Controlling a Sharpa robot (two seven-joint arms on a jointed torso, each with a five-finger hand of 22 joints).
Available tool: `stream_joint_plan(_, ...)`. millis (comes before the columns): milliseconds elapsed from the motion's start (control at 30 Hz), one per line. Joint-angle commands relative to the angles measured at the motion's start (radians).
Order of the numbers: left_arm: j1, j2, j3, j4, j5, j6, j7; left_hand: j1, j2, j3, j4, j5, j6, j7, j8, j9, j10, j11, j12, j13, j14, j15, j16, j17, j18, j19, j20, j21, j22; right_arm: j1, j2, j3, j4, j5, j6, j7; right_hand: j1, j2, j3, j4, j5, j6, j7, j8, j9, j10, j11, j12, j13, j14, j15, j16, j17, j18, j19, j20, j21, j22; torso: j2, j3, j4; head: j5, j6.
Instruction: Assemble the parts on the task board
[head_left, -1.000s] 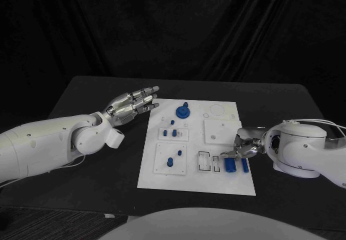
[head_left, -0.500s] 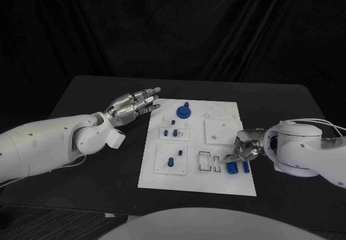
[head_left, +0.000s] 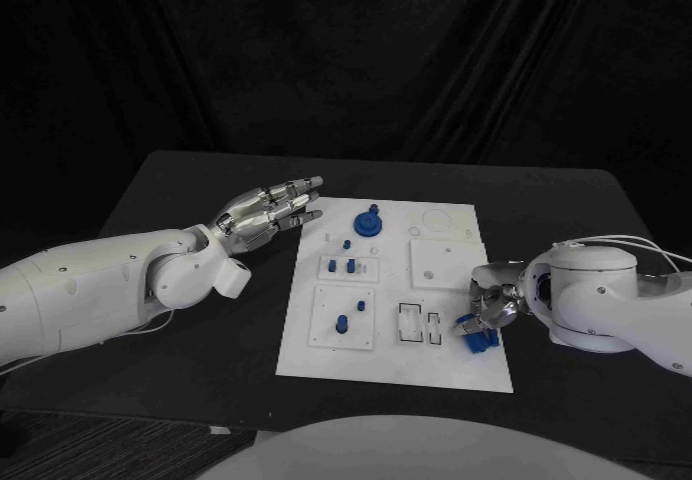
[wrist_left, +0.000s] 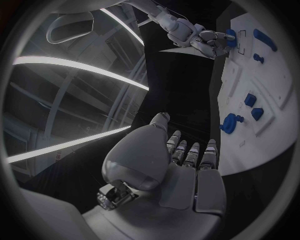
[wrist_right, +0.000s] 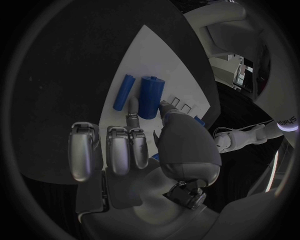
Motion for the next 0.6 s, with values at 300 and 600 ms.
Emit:
stream_joint_plan(300, -0.002, 0.001, 0.001, -0.001, 0.001, 0.017, 0.007, 0.009, 0.002, 0.007, -0.001, 0.002, 0.0, 0.006, 0.005, 0.0, 0.0, 0.01, 0.003, 0.0, -0.002, 0.007, 0.003, 0.001, 0.01, -0.002, 0.009, 0.005, 0.001, -0.005, -0.01, -0.003, 0.004, 0.142, -0.097, -0.013, 0.023, 0.033, 0.059, -0.046, 0.251, 0.016, -0.025, 0.024, 0.025, 0.104, -0.01, 0.003, 0.263, 0.096, -0.015, 0.001, 0.225, 0.004, 0.068, -0.01, 0.002, 0.238, 0.0, 0.0004, -0.0003, 0.001, 0.0)
stream_joint_plan(600, -0.003, 0.005, 0.001, -0.003, 0.001, 0.017, 0.005, 0.009, 0.002, 0.007, -0.001, 0.003, 0.0, 0.007, 0.005, 0.0, 0.0, 0.01, 0.003, 0.0, -0.001, 0.007, 0.004, 0.002, 0.01, -0.002, 0.009, 0.005, 0.001, 0.02, -0.014, -0.003, 0.026, 0.353, -0.172, -0.001, -0.015, 0.022, 0.098, -0.049, 0.364, 0.002, -0.025, 0.026, 0.037, 0.104, -0.011, 0.003, 0.263, 0.096, -0.013, 0.0, 0.222, 0.014, 0.048, -0.009, -0.037, 0.224, 0.0, -0.0001, 0.0003, -0.009, 0.0)
